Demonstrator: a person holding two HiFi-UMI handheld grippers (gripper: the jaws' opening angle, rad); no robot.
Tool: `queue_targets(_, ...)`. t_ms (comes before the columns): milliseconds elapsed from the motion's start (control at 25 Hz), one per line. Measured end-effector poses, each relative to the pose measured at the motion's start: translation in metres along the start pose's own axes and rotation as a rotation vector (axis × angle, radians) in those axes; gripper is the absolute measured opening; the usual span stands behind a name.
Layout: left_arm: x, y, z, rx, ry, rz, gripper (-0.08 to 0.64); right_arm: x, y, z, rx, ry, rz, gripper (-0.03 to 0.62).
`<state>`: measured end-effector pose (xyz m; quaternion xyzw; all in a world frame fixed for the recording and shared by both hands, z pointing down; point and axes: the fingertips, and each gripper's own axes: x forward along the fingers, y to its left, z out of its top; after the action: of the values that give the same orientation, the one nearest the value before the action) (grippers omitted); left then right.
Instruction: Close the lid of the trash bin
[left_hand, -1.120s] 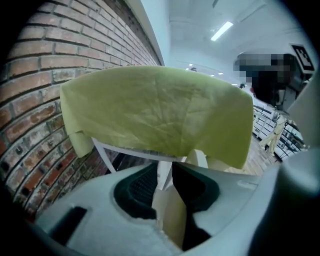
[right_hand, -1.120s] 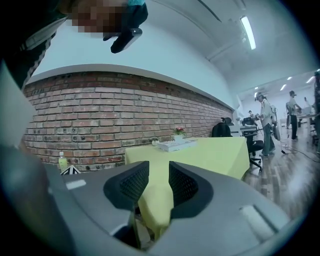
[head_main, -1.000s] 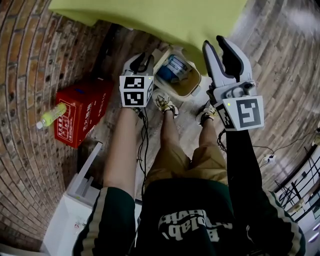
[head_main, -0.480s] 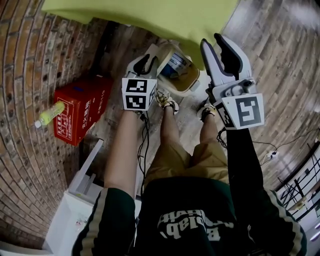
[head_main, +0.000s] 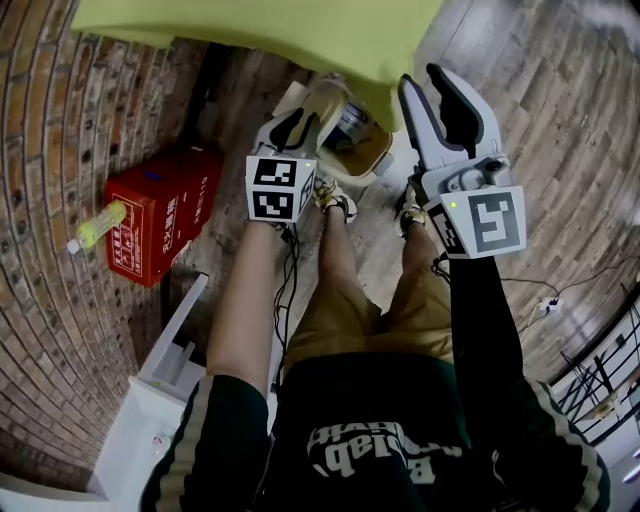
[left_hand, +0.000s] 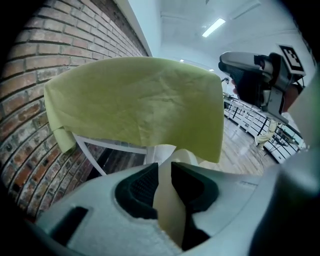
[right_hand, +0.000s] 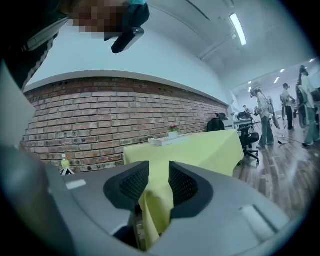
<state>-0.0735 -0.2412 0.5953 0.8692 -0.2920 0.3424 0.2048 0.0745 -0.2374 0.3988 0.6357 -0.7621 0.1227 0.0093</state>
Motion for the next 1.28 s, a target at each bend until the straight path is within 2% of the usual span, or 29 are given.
queue_targets(320,-0.004,-0.014,0.000,-0.033,0.006,0.072,0.087,-0.009,-0.009,-0.007,0.028,0.010,0.081,0.138)
queue_targets(720,-0.014,-0.024,-0.026,-0.145,-0.010,0.217,0.086,-0.013,-0.016,-0.016,0.003,0.055,0.238,0.138)
queue_targets(880,-0.017,-0.032,-0.032,-0.176,-0.023,0.236,0.084,-0.019,-0.011,-0.018,-0.002,0.073,0.268,0.138)
queue_targets(1280,-0.017,-0.036,-0.037,-0.191,-0.053,0.267,0.081,-0.029,0.013,-0.018,-0.022,0.087,0.346,0.138)
